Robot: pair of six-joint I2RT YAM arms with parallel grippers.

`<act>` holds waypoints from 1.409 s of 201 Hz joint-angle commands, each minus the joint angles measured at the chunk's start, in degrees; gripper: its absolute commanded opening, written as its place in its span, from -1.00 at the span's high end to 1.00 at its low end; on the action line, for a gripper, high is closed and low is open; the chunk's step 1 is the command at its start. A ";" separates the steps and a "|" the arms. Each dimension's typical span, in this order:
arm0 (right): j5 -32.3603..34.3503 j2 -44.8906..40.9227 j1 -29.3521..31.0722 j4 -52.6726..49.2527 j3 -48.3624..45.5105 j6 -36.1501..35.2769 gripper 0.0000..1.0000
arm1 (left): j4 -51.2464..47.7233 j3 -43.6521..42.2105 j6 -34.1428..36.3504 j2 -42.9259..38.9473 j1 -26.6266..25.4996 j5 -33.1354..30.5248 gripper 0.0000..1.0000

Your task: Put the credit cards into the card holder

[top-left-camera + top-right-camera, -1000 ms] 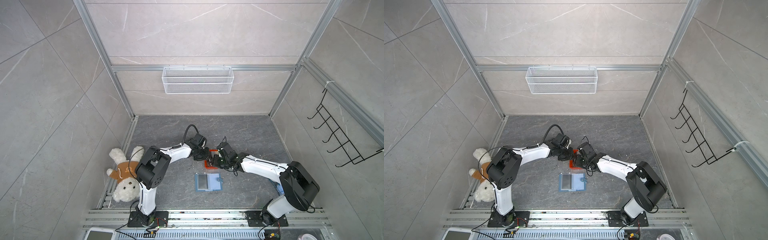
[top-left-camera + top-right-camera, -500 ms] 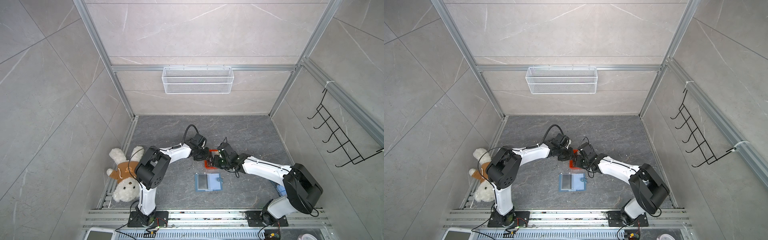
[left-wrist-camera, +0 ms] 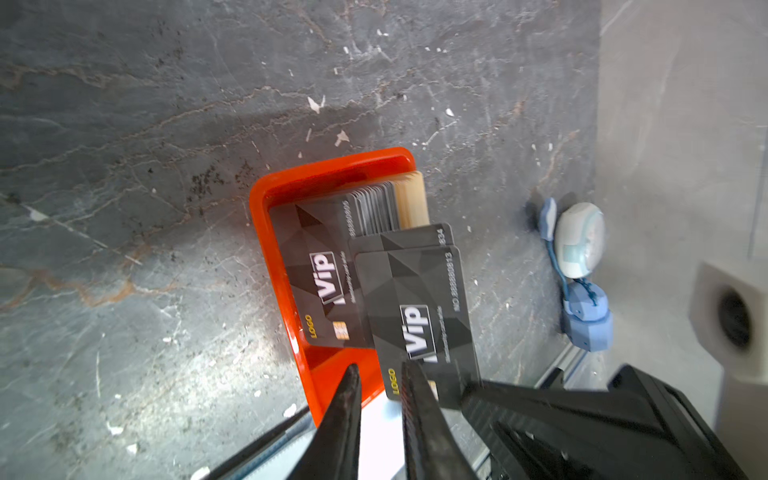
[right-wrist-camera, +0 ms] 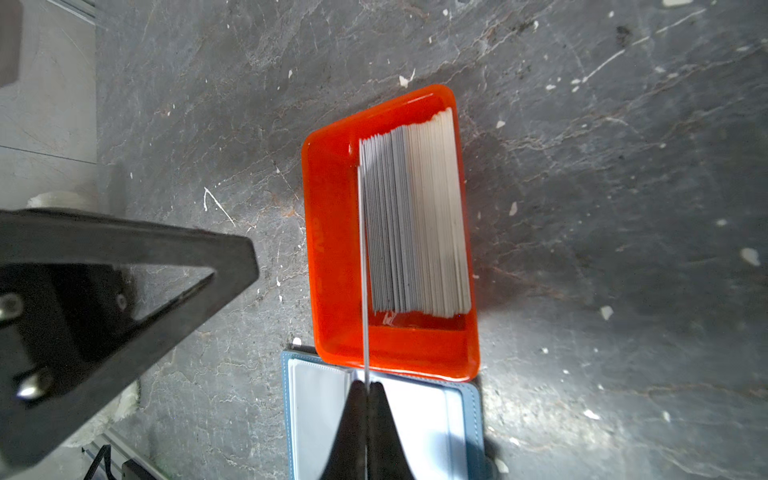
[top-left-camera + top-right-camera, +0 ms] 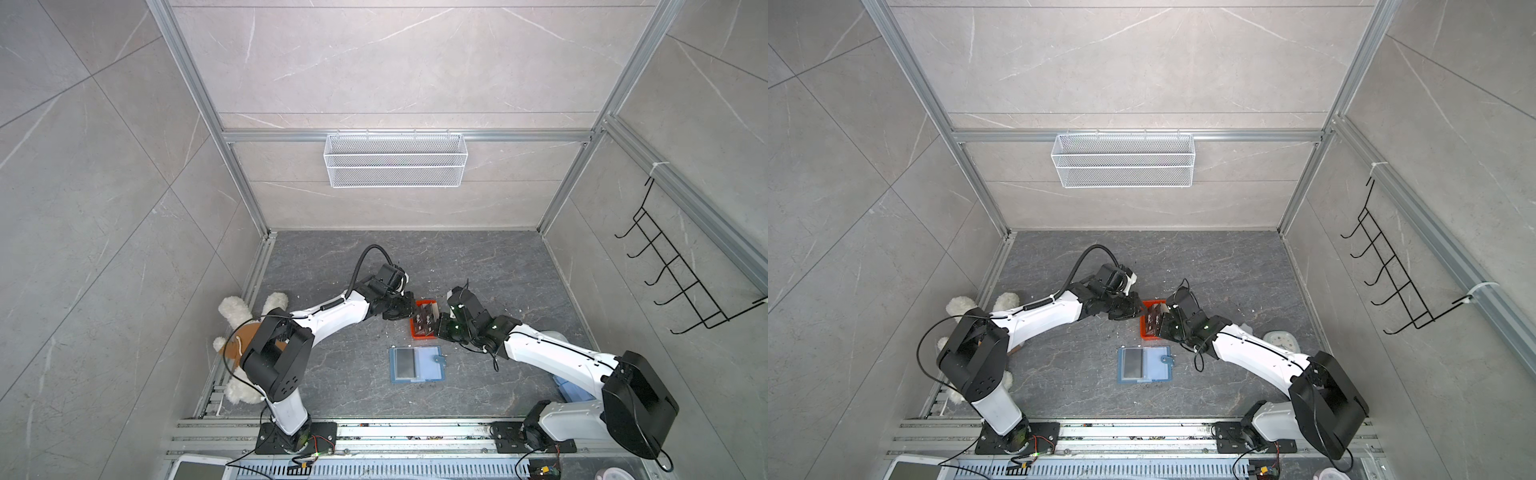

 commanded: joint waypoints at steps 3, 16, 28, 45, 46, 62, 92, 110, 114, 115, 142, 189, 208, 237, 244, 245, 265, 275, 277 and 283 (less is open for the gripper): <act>-1.32 0.00 0.22 0.33 -0.73 -0.86 1.00 | 2.53 -2.04 -0.72 -3.20 0.22 2.53 0.56; -2.16 1.30 0.16 1.26 -0.44 -1.31 1.00 | 3.39 -2.74 -1.14 -3.30 0.20 2.84 0.56; -2.38 2.36 0.20 2.10 -0.14 -1.44 1.00 | 3.83 -3.02 -1.47 -3.00 0.22 2.97 0.56; -2.20 3.96 0.15 2.40 0.55 -1.98 1.00 | 4.48 -3.11 -1.75 -2.24 0.21 3.41 0.56; -2.24 4.06 0.19 2.41 0.58 -2.01 1.00 | 4.49 -3.11 -1.71 -2.16 0.17 3.41 0.56; -2.27 5.14 0.21 2.24 1.21 -2.46 1.00 | 4.54 -2.81 -1.84 -1.35 0.22 3.59 0.56; -2.91 5.12 0.19 1.16 1.76 -3.09 0.99 | 4.13 -2.36 -1.40 0.43 0.22 2.93 0.56; -2.82 4.66 0.13 0.40 1.82 -3.48 0.99 | 4.16 -2.07 -1.21 1.70 0.21 2.80 0.56; -2.82 4.62 0.13 0.23 1.80 -3.55 0.98 | 4.22 -1.93 -1.23 2.05 0.22 2.79 0.56; -2.86 4.61 0.13 0.17 1.83 -3.58 0.98 | 4.23 -1.91 -1.23 2.22 0.22 2.79 0.56; -3.24 5.23 -0.05 -1.16 3.02 -4.39 0.94 | 4.29 -0.86 -1.14 4.21 0.17 2.90 0.57; -2.68 4.86 -0.14 -2.61 3.78 -4.72 0.84 | 4.50 -0.12 -1.14 5.71 0.13 2.83 0.59; -2.29 4.79 -0.14 -3.20 3.87 -4.85 0.75 | 4.59 -0.12 -1.18 5.87 0.14 2.91 0.60; -1.27 4.85 -0.13 -3.98 3.87 -4.85 0.63 | 4.75 -0.21 -1.24 5.91 0.13 2.89 0.60; -0.98 4.77 -0.18 -4.26 3.87 -4.85 0.61 | 4.73 -0.21 -1.27 5.91 0.12 2.88 0.60; -0.98 4.77 -0.20 -4.27 3.87 -4.85 0.61 | 4.75 -0.26 -1.25 5.95 0.17 2.88 0.60; -1.06 4.68 -0.19 -4.40 3.87 -5.11 0.59 | 4.77 -0.30 -1.25 5.86 0.09 2.88 0.60; -1.19 4.64 -0.14 -4.53 4.02 -5.35 0.59 | 4.85 -0.30 -1.28 5.76 0.16 2.88 0.60; -1.22 4.67 -0.18 -4.54 4.04 -5.37 0.59 | 4.86 -0.34 -1.33 5.74 0.09 2.82 0.60; -1.31 4.76 -0.13 -4.54 4.15 -5.46 0.59 | 4.85 -0.38 -1.36 5.65 0.10 2.75 0.60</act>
